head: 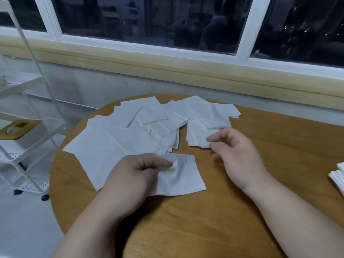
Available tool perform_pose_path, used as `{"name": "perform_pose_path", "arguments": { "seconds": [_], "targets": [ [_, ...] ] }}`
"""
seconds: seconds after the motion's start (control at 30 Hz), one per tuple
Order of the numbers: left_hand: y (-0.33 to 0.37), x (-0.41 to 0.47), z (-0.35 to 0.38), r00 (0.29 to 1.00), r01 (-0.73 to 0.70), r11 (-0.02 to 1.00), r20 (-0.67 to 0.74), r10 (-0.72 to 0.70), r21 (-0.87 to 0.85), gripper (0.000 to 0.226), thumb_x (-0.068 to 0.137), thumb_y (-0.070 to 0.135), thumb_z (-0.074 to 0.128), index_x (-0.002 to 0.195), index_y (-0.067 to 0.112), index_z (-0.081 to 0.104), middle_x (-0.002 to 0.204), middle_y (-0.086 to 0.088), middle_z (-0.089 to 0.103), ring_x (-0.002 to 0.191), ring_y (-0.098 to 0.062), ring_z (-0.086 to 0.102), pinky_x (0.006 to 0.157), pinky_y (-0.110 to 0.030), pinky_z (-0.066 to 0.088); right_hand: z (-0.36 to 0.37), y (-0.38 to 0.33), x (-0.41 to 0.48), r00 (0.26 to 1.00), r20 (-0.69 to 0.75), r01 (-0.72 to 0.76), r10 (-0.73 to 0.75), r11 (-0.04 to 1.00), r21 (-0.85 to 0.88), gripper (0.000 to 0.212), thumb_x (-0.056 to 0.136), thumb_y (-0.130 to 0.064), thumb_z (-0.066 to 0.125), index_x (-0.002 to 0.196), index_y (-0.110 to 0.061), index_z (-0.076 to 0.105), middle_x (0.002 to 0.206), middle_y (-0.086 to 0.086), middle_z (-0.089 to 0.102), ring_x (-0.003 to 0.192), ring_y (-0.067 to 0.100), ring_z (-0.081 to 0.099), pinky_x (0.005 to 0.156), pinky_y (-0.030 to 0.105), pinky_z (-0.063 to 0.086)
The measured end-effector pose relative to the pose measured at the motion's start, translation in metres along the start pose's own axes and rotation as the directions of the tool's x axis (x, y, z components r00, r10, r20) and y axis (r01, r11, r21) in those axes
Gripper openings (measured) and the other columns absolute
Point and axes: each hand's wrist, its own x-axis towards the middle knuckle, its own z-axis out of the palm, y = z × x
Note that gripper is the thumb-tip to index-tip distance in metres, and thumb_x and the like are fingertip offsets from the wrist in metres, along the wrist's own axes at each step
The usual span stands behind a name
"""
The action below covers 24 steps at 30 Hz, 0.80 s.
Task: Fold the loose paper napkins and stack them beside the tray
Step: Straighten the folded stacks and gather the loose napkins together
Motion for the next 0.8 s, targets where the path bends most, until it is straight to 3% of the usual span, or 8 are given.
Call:
{"name": "perform_pose_path", "arguments": {
  "seconds": [0.07, 0.17, 0.33, 0.47, 0.63, 0.8],
  "targets": [
    [-0.002, 0.002, -0.007, 1.000, -0.014, 1.000, 0.003, 0.014, -0.011, 0.052, 0.091, 0.000, 0.054, 0.077, 0.043, 0.079, 0.096, 0.030, 0.071, 0.085, 0.002, 0.064, 0.071, -0.015, 0.042, 0.015, -0.008, 0.021, 0.999, 0.026, 0.039, -0.036, 0.991, -0.128, 0.010, 0.091, -0.019, 0.063, 0.088, -0.029, 0.066, 0.095, -0.014, 0.067, 0.091, 0.008, 0.062, 0.078, 0.028, 0.048],
    [-0.004, 0.006, -0.017, 1.000, -0.019, 0.999, -0.021, 0.018, -0.045, 0.051, 0.091, -0.001, 0.055, 0.077, 0.042, 0.079, 0.098, 0.035, 0.069, 0.089, 0.010, 0.062, 0.073, -0.014, 0.040, 0.037, -0.013, 0.059, 0.990, 0.079, 0.136, -0.116, 0.928, -0.346, 0.007, 0.092, -0.024, 0.060, 0.094, -0.029, 0.064, 0.104, -0.017, 0.059, 0.105, 0.010, 0.054, 0.079, 0.023, 0.040],
    [-0.006, 0.011, -0.017, 0.998, 0.003, 0.998, 0.055, 0.000, -0.065, 0.050, 0.093, -0.002, 0.053, 0.080, 0.039, 0.080, 0.094, 0.027, 0.073, 0.084, 0.007, 0.064, 0.065, -0.005, 0.041, 0.062, -0.005, 0.124, 0.984, 0.127, 0.179, -0.127, 0.761, -0.624, 0.026, 0.093, -0.029, 0.056, 0.117, -0.024, 0.066, 0.130, -0.002, 0.058, 0.130, 0.023, 0.042, 0.101, 0.035, 0.038],
    [-0.010, 0.015, -0.017, 0.999, 0.040, 0.998, -0.006, -0.040, -0.041, 0.048, 0.095, 0.005, 0.053, 0.080, 0.043, 0.079, 0.080, 0.022, 0.073, 0.065, 0.004, 0.061, 0.053, -0.005, 0.038, 0.074, 0.003, 0.149, 0.976, 0.198, 0.209, -0.089, 0.634, -0.745, 0.023, 0.092, -0.030, 0.055, 0.112, -0.025, 0.067, 0.122, -0.001, 0.063, 0.122, 0.026, 0.049, 0.101, 0.044, 0.044],
    [-0.010, 0.015, -0.016, 0.999, 0.046, 0.998, 0.007, -0.046, -0.033, 0.046, 0.095, 0.006, 0.054, 0.082, 0.043, 0.078, 0.078, 0.028, 0.071, 0.065, 0.012, 0.058, 0.053, -0.004, 0.035, 0.075, 0.006, 0.156, 0.975, 0.177, 0.222, -0.136, 0.545, -0.808, 0.024, 0.093, -0.018, 0.047, 0.093, -0.024, 0.070, 0.098, -0.002, 0.068, 0.103, 0.025, 0.056, 0.088, 0.043, 0.050],
    [-0.010, 0.013, -0.017, 0.999, 0.033, 0.999, -0.002, -0.033, -0.042, 0.044, 0.094, 0.006, 0.055, 0.083, 0.042, 0.078, 0.078, 0.029, 0.070, 0.067, 0.013, 0.058, 0.055, -0.004, 0.036, 0.075, 0.004, 0.155, 0.975, 0.179, 0.222, -0.135, 0.495, -0.840, 0.024, 0.094, -0.015, 0.045, 0.092, -0.018, 0.069, 0.098, 0.003, 0.065, 0.100, 0.027, 0.054, 0.085, 0.042, 0.050]
  ]
}}
